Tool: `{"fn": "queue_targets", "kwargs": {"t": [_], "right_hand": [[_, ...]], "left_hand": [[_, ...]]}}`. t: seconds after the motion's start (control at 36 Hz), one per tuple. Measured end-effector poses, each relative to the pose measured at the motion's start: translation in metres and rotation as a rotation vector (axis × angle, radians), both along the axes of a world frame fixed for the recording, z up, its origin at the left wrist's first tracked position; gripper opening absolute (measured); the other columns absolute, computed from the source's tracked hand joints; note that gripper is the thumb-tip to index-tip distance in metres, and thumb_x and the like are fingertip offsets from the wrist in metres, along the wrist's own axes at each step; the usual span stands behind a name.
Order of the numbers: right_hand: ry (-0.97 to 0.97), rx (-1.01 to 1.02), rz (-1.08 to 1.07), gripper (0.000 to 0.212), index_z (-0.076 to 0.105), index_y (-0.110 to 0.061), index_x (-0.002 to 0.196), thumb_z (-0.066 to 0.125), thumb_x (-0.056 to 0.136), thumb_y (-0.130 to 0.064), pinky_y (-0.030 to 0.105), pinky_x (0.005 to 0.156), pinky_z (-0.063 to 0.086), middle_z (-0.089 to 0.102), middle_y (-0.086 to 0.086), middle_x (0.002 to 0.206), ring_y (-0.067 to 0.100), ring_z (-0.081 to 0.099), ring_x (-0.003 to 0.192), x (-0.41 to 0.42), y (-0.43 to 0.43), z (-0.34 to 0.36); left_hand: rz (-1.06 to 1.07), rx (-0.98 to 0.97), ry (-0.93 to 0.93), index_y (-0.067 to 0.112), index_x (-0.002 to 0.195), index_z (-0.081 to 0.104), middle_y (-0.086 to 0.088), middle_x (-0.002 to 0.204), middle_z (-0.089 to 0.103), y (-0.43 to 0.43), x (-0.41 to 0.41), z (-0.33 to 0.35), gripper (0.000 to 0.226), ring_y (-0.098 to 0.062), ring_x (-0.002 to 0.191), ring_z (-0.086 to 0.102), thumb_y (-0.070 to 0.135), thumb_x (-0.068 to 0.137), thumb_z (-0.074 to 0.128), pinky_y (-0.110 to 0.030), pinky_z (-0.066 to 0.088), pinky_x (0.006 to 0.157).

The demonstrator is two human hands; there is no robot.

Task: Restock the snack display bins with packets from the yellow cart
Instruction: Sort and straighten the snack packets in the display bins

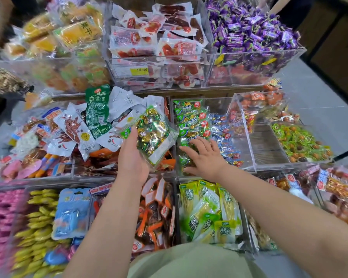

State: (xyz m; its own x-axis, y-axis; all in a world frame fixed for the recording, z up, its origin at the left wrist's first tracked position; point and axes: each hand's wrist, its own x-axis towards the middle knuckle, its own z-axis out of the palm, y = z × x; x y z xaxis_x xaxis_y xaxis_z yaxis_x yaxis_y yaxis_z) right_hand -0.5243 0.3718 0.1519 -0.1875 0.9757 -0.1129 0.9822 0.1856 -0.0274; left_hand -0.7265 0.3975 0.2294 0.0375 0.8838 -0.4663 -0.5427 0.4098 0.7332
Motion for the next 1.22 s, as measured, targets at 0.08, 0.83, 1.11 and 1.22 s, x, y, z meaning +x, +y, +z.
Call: {"fn": "queue_targets", "kwargs": {"t": [0.08, 0.83, 1.11, 1.22], "right_hand": [[0.396, 0.117, -0.11, 0.057, 0.041, -0.025, 0.139, 0.053, 0.089, -0.05, 0.037, 0.112, 0.015, 0.032, 0.004, 0.139, 0.017, 0.022, 0.134, -0.002, -0.008, 0.016], [1.844, -0.511, -0.721, 0.015, 0.058, -0.01, 0.095, 0.056, 0.081, -0.007, 0.024, 0.052, 0.054, 0.072, 0.0, 0.076, 0.012, 0.068, 0.066, 0.059, -0.058, 0.067], [1.391, -0.154, -0.862, 0.042, 0.05, -0.012, 0.126, 0.065, 0.086, -0.015, 0.023, 0.086, 0.049, 0.062, -0.005, 0.105, 0.009, 0.06, 0.096, 0.082, -0.068, 0.055], [1.171, -0.241, -0.725, 0.01, 0.055, -0.028, 0.098, 0.06, 0.09, -0.025, 0.035, 0.102, 0.038, 0.061, -0.003, 0.115, 0.01, 0.057, 0.103, 0.083, -0.073, 0.053]], "left_hand": [[-0.068, 0.054, -0.125, 0.022, 0.118, 0.061, -0.006, 0.112, 0.072, -0.001, -0.001, -0.002, 0.039, -0.026, 0.105, 0.068, 0.047, 0.1, 0.036, -0.041, 0.059, 0.074], [-1.049, 1.102, 1.527, 0.05, 0.144, -0.015, 0.016, 0.159, -0.006, -0.004, 0.023, -0.027, 0.108, -0.005, 0.142, -0.019, 0.035, 0.081, 0.072, -0.042, -0.006, 0.117], [-1.187, 1.16, 1.891, 0.028, 0.153, 0.003, 0.001, 0.162, -0.002, 0.04, 0.06, -0.044, 0.111, -0.026, 0.148, -0.01, 0.07, 0.072, 0.065, -0.06, -0.004, 0.113], [-1.305, 1.063, 1.881, 0.029, 0.154, 0.001, 0.003, 0.162, -0.009, 0.051, 0.069, -0.047, 0.11, -0.024, 0.148, -0.013, 0.073, 0.072, 0.061, -0.062, -0.004, 0.113]]}}
